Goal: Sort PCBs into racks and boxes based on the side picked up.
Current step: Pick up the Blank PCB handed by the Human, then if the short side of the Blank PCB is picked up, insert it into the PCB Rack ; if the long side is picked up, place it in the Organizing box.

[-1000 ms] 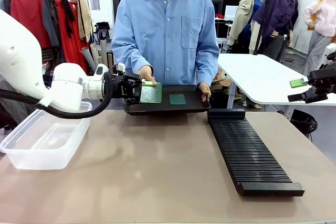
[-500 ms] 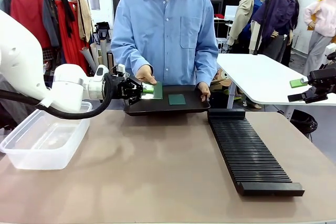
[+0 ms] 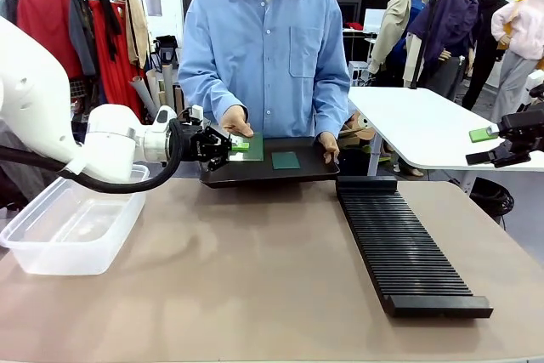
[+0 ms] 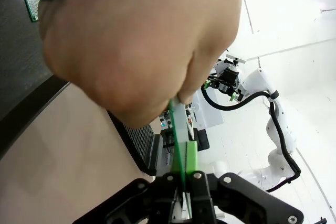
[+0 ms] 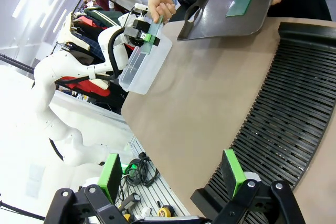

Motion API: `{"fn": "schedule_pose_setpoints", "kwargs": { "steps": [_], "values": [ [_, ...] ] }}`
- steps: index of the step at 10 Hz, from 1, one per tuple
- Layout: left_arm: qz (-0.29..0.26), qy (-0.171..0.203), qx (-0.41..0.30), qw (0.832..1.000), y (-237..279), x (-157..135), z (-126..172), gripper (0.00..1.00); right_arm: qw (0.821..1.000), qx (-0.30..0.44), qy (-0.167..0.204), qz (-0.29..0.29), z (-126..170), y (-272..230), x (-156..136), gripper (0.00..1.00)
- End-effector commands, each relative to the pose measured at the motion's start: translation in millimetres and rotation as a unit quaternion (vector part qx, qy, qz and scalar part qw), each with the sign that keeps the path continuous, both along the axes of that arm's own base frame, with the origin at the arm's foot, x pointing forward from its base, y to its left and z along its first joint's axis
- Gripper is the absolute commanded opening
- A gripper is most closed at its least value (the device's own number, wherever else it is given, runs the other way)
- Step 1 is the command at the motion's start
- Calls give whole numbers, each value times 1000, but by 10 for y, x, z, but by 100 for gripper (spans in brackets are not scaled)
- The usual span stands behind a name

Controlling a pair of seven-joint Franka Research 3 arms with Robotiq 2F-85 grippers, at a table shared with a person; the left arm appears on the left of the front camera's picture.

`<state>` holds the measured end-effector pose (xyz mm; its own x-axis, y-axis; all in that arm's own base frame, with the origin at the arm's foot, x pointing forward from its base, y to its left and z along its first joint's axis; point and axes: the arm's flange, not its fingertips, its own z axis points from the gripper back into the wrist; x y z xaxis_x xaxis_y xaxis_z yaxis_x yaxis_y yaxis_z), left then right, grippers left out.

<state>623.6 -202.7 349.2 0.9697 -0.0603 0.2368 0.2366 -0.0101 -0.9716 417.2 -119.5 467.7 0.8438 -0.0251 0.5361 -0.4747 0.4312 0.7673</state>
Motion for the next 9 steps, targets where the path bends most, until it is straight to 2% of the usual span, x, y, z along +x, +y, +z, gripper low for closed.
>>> {"fn": "schedule_pose_setpoints", "kwargs": {
  "steps": [1,9],
  "values": [
    [2,-5,-2,1000,0,0,14,0,1000,2,2,-1,15,10,-1,100],
    [2,-5,-2,1000,0,0,14,0,1000,2,2,-1,15,10,-1,100]
  ]
}}
